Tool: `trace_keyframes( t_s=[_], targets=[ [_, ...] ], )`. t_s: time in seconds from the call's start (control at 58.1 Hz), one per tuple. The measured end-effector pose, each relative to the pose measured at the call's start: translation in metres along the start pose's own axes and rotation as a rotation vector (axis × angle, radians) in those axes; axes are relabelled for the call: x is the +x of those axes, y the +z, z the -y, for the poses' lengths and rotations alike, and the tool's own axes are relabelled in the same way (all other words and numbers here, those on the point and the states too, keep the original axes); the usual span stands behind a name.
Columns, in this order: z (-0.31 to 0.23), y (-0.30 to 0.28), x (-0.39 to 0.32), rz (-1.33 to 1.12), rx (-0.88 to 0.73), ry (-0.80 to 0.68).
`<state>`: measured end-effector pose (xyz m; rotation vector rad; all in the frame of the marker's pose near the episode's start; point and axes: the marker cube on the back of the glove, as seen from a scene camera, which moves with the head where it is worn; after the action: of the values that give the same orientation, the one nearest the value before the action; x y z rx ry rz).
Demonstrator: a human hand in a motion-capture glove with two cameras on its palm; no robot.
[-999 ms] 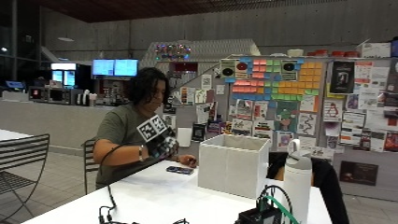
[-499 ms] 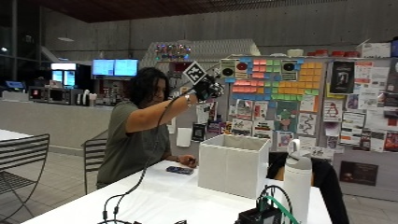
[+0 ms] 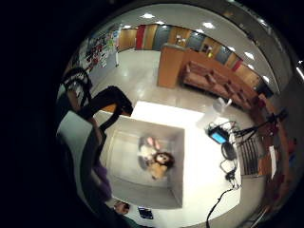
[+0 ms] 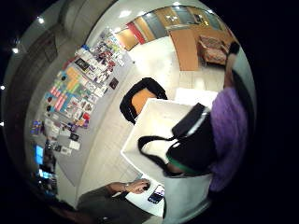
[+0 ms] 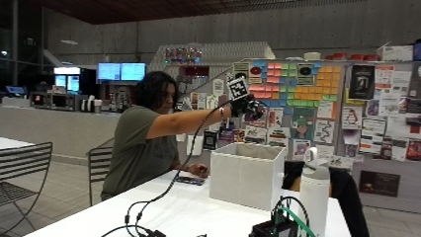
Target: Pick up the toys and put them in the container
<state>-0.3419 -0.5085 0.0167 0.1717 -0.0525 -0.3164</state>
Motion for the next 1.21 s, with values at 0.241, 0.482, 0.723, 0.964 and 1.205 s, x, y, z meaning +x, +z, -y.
trace_keyframes(
  t_s=[0.241,0.482,0.723,0.964,1.205],
  targets=[
    [-0.030,-0.012,0.009,0.161,-0.190,-0.023],
    [-0.115,-0.037,0.058,0.047,-0.248,-0.103],
    [-0.225,-0.026,0.116,-0.083,-0.291,-0.083],
    [-0.327,0.024,0.128,-0.022,-0.261,-0.101],
    [-0.376,0.070,0.127,0.060,-0.326,-0.027]
  ],
)
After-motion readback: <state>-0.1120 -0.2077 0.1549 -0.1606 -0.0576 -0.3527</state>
